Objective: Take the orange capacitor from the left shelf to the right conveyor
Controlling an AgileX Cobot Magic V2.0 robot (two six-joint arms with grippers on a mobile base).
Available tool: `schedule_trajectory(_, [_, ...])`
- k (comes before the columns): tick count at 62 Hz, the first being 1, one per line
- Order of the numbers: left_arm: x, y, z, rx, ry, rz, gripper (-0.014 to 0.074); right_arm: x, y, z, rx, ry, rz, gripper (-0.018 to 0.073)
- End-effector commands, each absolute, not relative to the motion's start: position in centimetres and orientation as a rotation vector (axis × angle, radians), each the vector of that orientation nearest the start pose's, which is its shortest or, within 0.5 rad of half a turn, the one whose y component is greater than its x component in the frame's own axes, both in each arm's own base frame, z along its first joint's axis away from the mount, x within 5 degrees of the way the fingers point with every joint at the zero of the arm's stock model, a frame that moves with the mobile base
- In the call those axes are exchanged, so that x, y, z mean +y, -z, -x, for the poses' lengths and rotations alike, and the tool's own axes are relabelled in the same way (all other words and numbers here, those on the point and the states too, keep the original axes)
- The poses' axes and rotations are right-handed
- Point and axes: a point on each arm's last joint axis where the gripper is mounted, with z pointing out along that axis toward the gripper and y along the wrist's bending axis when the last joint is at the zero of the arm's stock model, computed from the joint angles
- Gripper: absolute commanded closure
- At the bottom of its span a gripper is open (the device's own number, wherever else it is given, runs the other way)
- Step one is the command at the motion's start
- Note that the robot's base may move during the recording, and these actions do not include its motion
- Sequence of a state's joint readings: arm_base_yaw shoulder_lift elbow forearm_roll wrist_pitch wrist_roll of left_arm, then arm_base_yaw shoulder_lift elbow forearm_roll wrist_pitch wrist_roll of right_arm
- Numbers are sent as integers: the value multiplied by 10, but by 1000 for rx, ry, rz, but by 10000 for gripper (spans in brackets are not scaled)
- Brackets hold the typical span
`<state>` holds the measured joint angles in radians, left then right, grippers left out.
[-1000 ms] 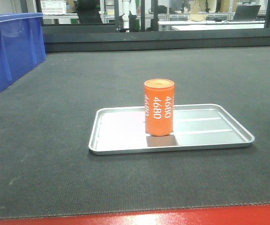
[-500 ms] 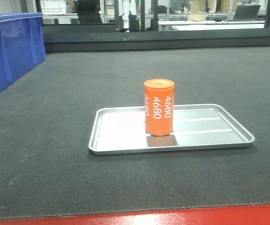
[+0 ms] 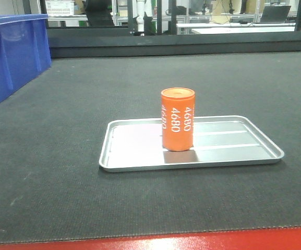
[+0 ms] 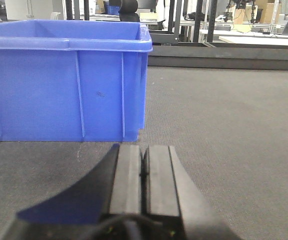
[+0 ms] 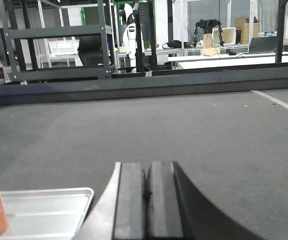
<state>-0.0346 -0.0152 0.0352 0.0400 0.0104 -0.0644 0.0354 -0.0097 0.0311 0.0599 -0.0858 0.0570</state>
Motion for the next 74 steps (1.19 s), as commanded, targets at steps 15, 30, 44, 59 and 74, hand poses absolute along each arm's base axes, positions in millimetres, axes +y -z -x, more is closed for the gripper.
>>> schedule_trajectory(15, [-2, -202, -56, 1439, 60, -5, 722, 2, -225, -51, 1314, -72, -13, 504])
schedule_trajectory(30, [-2, -202, -56, 1439, 60, -5, 722, 2, -223, -52, 1335, -73, -15, 504])
schedule_trajectory(44, [-2, -202, -56, 1439, 60, -5, 722, 2, -225, -51, 1313, -76, -17, 504])
schedule_trajectory(59, [-2, -202, -56, 1439, 60, -5, 722, 2, -222, -52, 1337, -80, -23, 504])
schedule_trajectory(74, [-2, -202, -56, 1439, 60, -5, 722, 2, -222, -52, 1337, -80, -23, 504])
